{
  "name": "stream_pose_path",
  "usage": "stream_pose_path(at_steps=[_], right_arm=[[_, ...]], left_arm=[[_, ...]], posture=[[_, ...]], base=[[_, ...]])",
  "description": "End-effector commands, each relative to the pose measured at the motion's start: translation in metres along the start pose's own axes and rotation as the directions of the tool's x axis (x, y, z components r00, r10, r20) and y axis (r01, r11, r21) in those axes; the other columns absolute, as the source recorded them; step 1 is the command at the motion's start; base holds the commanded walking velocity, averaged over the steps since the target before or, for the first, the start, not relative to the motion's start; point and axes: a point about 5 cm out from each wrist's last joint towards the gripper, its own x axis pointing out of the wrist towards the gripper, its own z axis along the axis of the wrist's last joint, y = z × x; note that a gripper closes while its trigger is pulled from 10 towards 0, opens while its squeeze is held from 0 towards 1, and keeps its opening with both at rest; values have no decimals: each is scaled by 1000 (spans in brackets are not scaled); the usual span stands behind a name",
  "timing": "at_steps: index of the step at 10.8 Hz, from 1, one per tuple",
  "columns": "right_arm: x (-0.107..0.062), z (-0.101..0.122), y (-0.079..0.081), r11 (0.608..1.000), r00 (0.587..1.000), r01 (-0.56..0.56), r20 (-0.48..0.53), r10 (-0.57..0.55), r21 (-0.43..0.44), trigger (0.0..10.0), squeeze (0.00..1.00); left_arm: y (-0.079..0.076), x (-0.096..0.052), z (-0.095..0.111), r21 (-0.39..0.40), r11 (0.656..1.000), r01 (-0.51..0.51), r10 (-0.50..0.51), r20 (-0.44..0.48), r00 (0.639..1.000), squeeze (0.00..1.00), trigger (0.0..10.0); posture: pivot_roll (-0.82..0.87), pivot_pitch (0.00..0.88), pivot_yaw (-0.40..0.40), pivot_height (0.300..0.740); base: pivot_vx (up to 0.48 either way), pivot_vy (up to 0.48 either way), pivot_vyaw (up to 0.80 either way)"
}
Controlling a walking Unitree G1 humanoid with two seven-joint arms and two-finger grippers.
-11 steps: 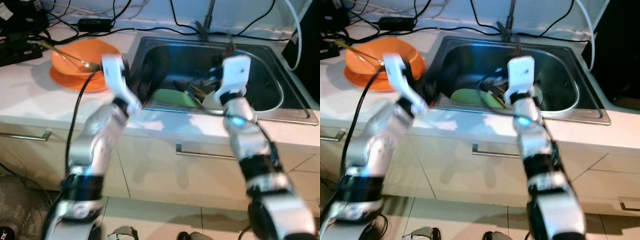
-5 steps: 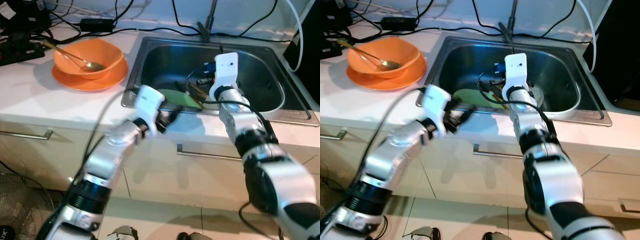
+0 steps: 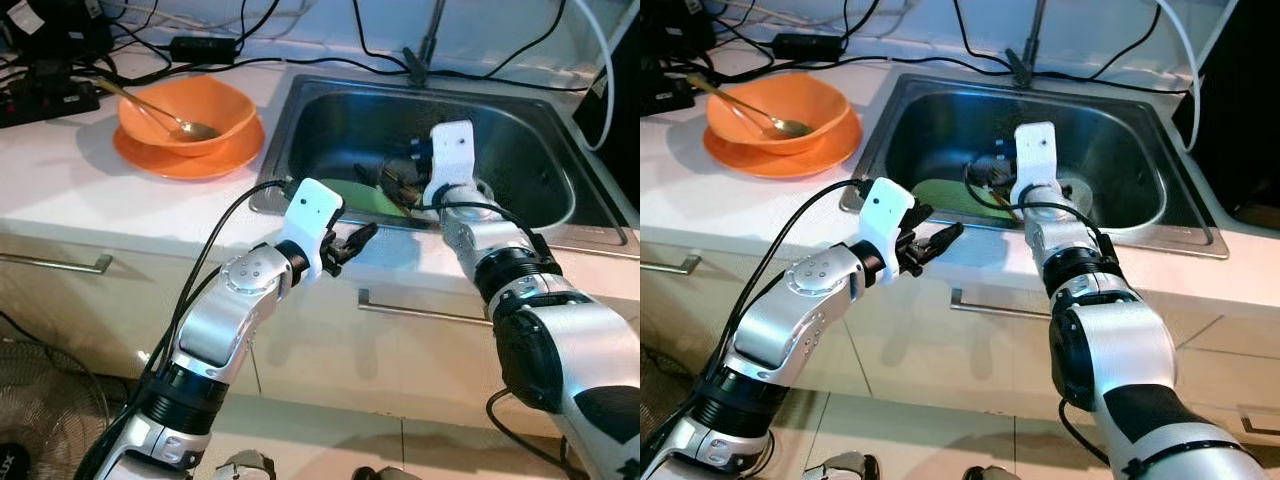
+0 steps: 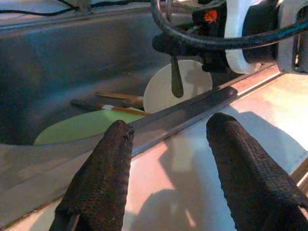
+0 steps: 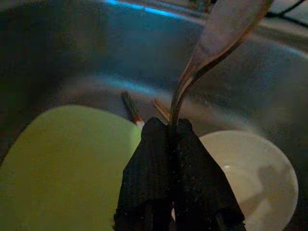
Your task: Kitchen organization
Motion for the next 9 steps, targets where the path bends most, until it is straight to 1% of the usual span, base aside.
stream_pose_path(at_steps=[1, 2, 3, 4, 5, 6, 7, 9], right_arm=[[1, 4, -1, 1000, 1000, 14, -16, -14, 3, 10000, 0], [1, -1, 1, 1000, 999, 7, -44, -7, 6, 10000, 0], [0, -3, 2, 1000, 999, 8, -50, -8, 6, 10000, 0], [0, -7, 4, 1000, 998, 0, -66, 1, 10, 10000, 1000], [0, -7, 6, 1000, 998, -8, -64, 8, 14, 10000, 1000], [0, -5, 9, 1000, 998, -26, -50, 26, 12, 10000, 859], [1, -2, 10, 1000, 999, -29, -25, 29, 1, 10000, 0], [1, 7, 8, 1000, 1000, -21, 22, 21, 9, 10000, 0]], left_arm=[[-4, 0, 4, 17, 1000, 2, -2, -2, 1000, 0, 10000], [-4, 0, 4, 17, 1000, 0, 0, -6, 1000, 0, 10000], [-4, 0, 5, 17, 1000, -2, 2, -8, 1000, 0, 10000], [-4, 0, 5, 12, 1000, -9, 9, -7, 1000, 0, 10000], [-5, 0, 6, 11, 1000, -6, 6, -7, 1000, 0, 10000], [-6, 1, 6, 8, 1000, -3, 3, -6, 1000, 0, 10000], [-7, 2, 6, 3, 1000, 1, 0, -6, 1000, 0, 10000], [-7, 2, 6, 0, 1000, -2, 2, -5, 1000, 0, 10000]], posture=[[166, 62, -87, 740], [174, 69, -90, 740], [176, 71, -90, 740], [180, 75, -92, 740], [176, 78, -91, 740], [172, 79, -90, 740], [168, 82, -90, 740], [163, 86, -88, 740]], base=[[0, 0, 0], [0, 0, 0], [0, 0, 0], [0, 0, 0], [0, 0, 0], [0, 0, 0], [0, 0, 0], [0, 0, 0]])
